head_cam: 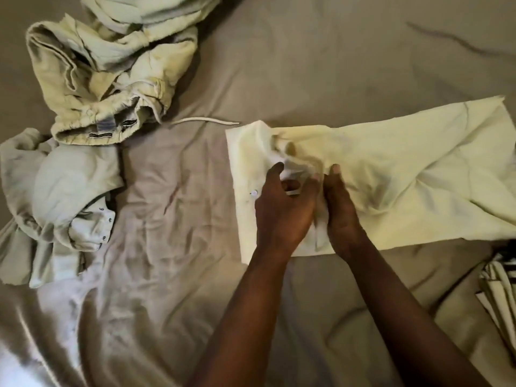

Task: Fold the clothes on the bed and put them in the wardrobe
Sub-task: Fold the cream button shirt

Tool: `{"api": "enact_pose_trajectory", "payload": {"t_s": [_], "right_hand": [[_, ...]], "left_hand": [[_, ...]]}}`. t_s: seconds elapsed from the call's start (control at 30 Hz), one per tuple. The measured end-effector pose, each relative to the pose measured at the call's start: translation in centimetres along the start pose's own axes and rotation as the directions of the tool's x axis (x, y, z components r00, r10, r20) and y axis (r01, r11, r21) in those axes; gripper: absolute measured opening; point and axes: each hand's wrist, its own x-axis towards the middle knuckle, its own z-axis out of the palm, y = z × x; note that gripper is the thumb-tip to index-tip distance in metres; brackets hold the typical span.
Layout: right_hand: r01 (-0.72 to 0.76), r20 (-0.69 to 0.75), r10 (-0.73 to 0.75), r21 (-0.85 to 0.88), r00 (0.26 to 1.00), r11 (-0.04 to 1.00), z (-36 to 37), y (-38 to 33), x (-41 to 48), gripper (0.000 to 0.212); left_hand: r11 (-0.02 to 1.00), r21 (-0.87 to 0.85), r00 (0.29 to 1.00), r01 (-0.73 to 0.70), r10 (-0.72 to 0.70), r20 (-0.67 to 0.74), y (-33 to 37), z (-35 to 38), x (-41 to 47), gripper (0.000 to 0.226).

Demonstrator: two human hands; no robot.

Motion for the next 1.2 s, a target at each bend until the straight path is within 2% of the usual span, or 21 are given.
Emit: {"api": "enact_pose_trajectory", "payload": {"t_s": [0.07, 0.13, 0.23, 0.33, 0.4, 0.47, 0.53, 0.6, 0.67, 0.73, 0.77, 0.8, 0.87, 0.9, 0.93, 0.97, 1.0, 1.03, 1.07, 1.1, 1.2], "right_hand": [[-0.003, -0.014, 0.000, -0.237, 1.000, 0.971, 0.1, -0.4, 0.4, 0.042], [-0.031, -0.146, -0.034, -0.423, 0.989, 0.906, 0.2, -0.4, 1.1, 0.028], [-0.108, -0.240, -0.003, -0.446, 0.971, 0.888, 0.9, 0.4, 1.8, 0.008], [-0.116, -0.286, -0.051, -0.540, 0.957, 0.834, 2.0, 1.2, 1.7, 0.010], [-0.075, -0.330, -0.193, -0.650, 0.924, 0.756, 2.6, 1.6, 1.3, 0.015], [-0.010, -0.360, -0.382, -0.739, 0.851, 0.674, 3.4, 1.7, 0.6, 0.030], [0.133, -0.245, -0.636, -0.864, 0.732, 0.486, 4.0, 1.8, -0.3, 0.043], [0.327, 0.053, -0.749, -0.918, 0.660, 0.223, 4.2, 2.2, -0.8, 0.049], [0.529, 0.367, -0.655, -0.847, 0.661, 0.059, 4.5, 2.0, -0.8, 0.052], [0.627, 0.571, -0.506, -0.775, 0.646, -0.074, 4.5, 2.1, 0.8, 0.053], [0.592, 0.571, -0.460, -0.798, 0.680, -0.116, 4.4, 2.5, 2.1, 0.056], [0.491, 0.488, -0.444, -0.863, 0.752, -0.119, 4.2, 2.6, 3.3, 0.060], [0.170, 0.143, -0.493, -0.985, 0.858, 0.011, 3.5, 2.1, 5.3, 0.066], [0.042, -0.021, -0.550, -0.994, 0.835, 0.102, 3.2, 1.4, 5.8, 0.066], [-0.005, -0.088, -0.607, -0.991, 0.790, 0.137, 3.3, 0.8, 5.9, 0.065], [0.033, -0.032, -0.653, -0.996, 0.757, 0.086, 3.5, 0.3, 5.5, 0.063], [0.147, 0.141, -0.655, -0.988, 0.743, -0.045, 3.8, 0.1, 5.1, 0.063], [0.287, 0.338, -0.601, -0.940, 0.724, -0.182, 4.2, 0.2, 4.6, 0.064], [0.388, 0.466, -0.515, -0.884, 0.719, -0.259, 4.5, 0.7, 4.3, 0.065], [0.424, 0.509, -0.447, -0.861, 0.736, -0.282, 4.3, 1.6, 4.3, 0.066], [0.339, 0.397, -0.424, -0.917, 0.814, -0.208, 2.6, 4.4, 5.7, 0.066]], "left_hand": [[0.999, -0.023, 0.999, -0.032, 0.032, -0.040, -1.3, 0.0, 1.0, 0.042], [0.994, 0.071, 0.968, -0.079, 0.093, -0.232, -2.6, -1.2, 1.9, 0.032], [0.990, 0.133, 0.886, -0.048, 0.103, -0.452, -5.0, -4.0, 3.8, 0.044], [0.992, 0.127, 0.935, 0.003, 0.042, -0.352, -6.9, -5.5, 5.7, 0.065], [0.981, 0.195, 0.951, -0.013, 0.072, -0.300, -7.6, -5.4, 6.5, 0.074], [0.969, 0.245, 0.931, -0.005, 0.094, -0.352, -7.8, -4.6, 6.7, 0.090], [0.957, 0.279, 0.905, 0.074, 0.053, -0.422, -7.5, -3.1, 6.3, 0.105], [0.926, 0.353, 0.890, 0.132, 0.045, -0.453, -7.3, -1.8, 5.9, 0.104], [0.902, 0.407, 0.885, 0.145, 0.066, -0.461, -7.5, -1.0, 5.9, 0.089], [0.907, 0.402, 0.892, 0.125, 0.074, -0.447, -8.1, -1.1, 5.9, 0.081], [0.916, 0.386, 0.902, 0.107, 0.074, -0.426, -8.3, -1.4, 5.8, 0.082], [0.929, 0.361, 0.910, 0.084, 0.076, -0.407, -8.5, -1.8, 5.9, 0.082], [0.958, 0.281, 0.925, 0.053, 0.059, -0.375, -8.4, -3.1, 6.1, 0.077], [0.970, 0.237, 0.933, 0.048, 0.042, -0.358, -8.4, -3.7, 6.4, 0.073], [0.979, 0.198, 0.937, 0.046, 0.027, -0.349, -8.2, -4.3, 6.9, 0.069], [0.984, 0.170, 0.937, 0.050, 0.013, -0.349, -8.0, -4.9, 7.3, 0.065], [0.986, 0.156, 0.935, 0.056, 0.003, -0.354, -7.8, -5.3, 7.7, 0.063], [0.987, 0.149, 0.935, 0.064, -0.007, -0.355, -7.6, -5.6, 8.0, 0.062], [0.987, 0.144, 0.939, 0.075, -0.022, -0.342, -7.4, -5.8, 8.3, 0.062], [0.987, 0.136, 0.947, 0.087, -0.040, -0.319, -7.2, -5.9, 8.3, 0.064], [0.996, 0.060, 0.975, 0.070, -0.056, -0.215, -7.3, -6.1, 8.5, 0.064]]}}
